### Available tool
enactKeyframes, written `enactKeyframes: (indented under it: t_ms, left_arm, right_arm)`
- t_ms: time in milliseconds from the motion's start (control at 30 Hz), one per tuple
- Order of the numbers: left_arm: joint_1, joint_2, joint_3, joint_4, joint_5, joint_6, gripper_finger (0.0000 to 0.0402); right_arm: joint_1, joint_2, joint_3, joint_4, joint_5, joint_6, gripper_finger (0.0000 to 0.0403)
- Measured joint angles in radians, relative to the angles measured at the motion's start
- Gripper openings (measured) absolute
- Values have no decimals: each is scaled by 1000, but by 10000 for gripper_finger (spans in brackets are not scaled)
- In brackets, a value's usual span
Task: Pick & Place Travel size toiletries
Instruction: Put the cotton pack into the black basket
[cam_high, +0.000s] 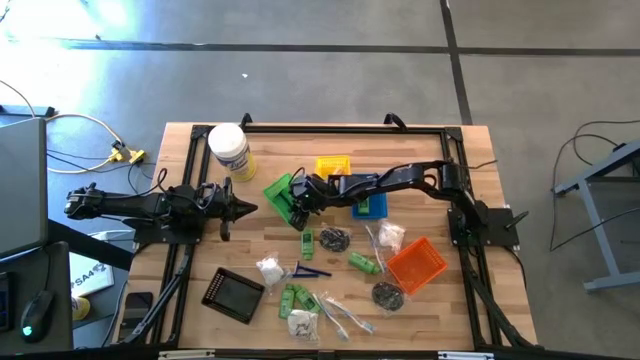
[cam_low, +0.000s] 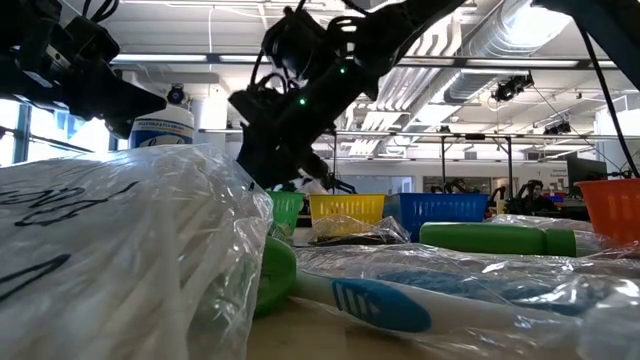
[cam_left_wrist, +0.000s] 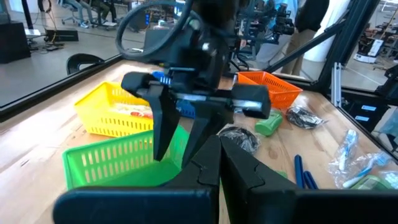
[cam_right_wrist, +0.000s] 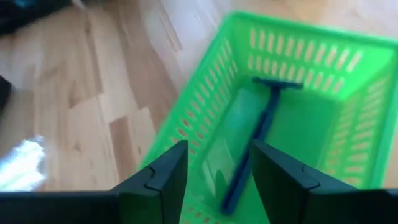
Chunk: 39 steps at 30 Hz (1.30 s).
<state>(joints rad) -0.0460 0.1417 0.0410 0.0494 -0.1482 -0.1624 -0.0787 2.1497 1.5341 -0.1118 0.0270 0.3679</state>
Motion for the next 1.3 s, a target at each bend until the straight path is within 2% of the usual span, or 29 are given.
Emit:
enactKeyframes:
  t_ms: [100,233,367,433,533,633,767,933,1067,1300]
  left_arm:
    - [0,0,0,0,0,0,0]
    - [0,0,0,-6,0,0,0]
    - [0,0,0,-18,1,0,0]
    - [0,0,0,-30,0,0,0]
    - [0,0,0,-35,0,0,0]
    - [0,0,1,-45,0,0,0]
    - [0,0,1,-47,0,0,0]
    - [0,0,1,-49,0,0,0]
    - [0,0,1,-49,0,5,0]
    - [0,0,1,-49,0,56,0]
  right_arm:
    - [2,-21,-1,-31,21,-21,160]
    - [11,-79,-1,-109,128,-123,152]
    - [41,-189,-8,-149,205,-251,114]
    - [63,-272,-34,-130,196,-310,78]
    - [96,-411,-71,-72,109,-411,21]
    - [129,-544,-122,-27,96,-459,8]
    - [163,-728,-248,67,81,-479,3]
    - [179,-970,-493,228,24,-479,3]
    - [177,-1103,-707,313,18,-480,3]
    - [177,-1271,-1030,572,24,-452,3]
